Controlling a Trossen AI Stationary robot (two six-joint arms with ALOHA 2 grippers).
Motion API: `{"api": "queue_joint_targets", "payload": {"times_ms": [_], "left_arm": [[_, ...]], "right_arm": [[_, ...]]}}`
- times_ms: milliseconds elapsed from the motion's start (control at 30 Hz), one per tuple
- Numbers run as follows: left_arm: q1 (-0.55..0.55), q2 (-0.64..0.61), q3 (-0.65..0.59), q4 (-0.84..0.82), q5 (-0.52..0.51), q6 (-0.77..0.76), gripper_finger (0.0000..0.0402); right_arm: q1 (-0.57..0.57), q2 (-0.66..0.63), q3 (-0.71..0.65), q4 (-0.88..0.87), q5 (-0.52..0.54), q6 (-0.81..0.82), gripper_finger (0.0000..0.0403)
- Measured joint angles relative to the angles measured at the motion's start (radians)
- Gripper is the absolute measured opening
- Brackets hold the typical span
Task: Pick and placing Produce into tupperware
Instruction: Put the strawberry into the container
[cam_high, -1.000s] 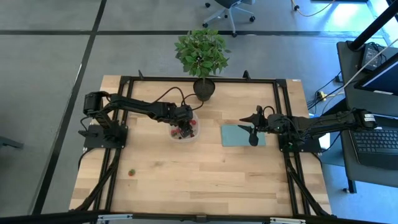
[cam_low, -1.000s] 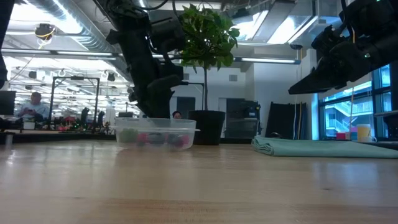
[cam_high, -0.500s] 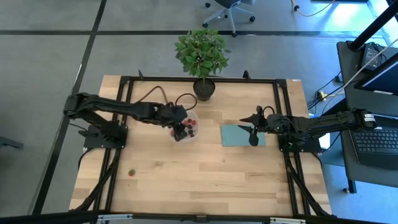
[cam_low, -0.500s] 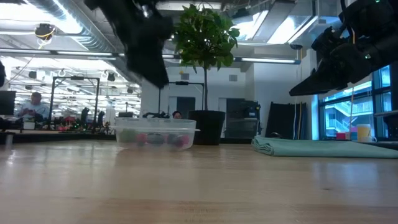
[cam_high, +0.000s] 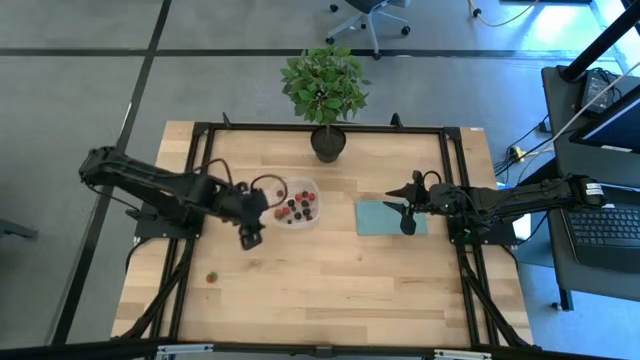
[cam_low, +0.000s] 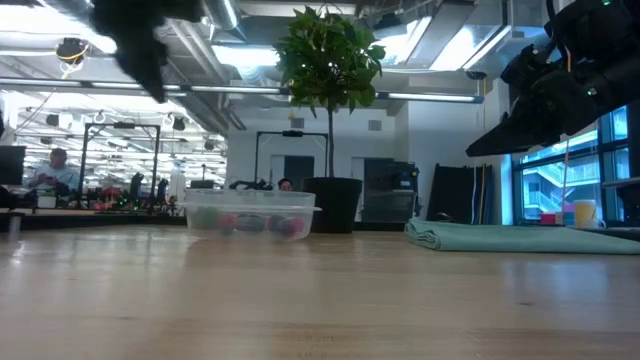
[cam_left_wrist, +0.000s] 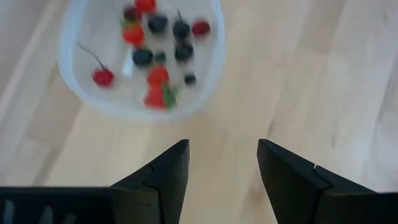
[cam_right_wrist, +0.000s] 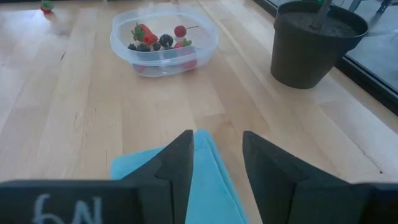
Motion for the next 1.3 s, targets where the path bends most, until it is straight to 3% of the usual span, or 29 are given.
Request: {"api": "queue_joint_targets", "payload": {"times_ms": [467,633,767,1067,1300], "left_arm": [[-0.296,-0.003,0.0,-0.086,0.098,-0.377,0.0183],[-0.351,-0.003,0.0,-0.149,0.109,-0.698,0.0183],[-0.381,0.007,0.0,-0.266,0.178,-0.875,0.0183],[-0.412,0.093,0.0,-0.269,0.226,-0.853,0.0183],[-0.412,0.211,0.0,-0.269,0.331,-0.895,0.0183]], "right_arm": [[0.0,0.0,0.0,-0.006,0.0,0.011,0.0141],[0.0,0.0,0.0,-0.005,0.0,0.011,0.0141],[0.0,0.0,0.0,-0.005,0.0,0.011,0.0141],[0.0,0.0,0.0,-0.005,0.0,0.015,0.0141],[0.0,0.0,0.0,-0.005,0.0,0.016,0.0141]]}}
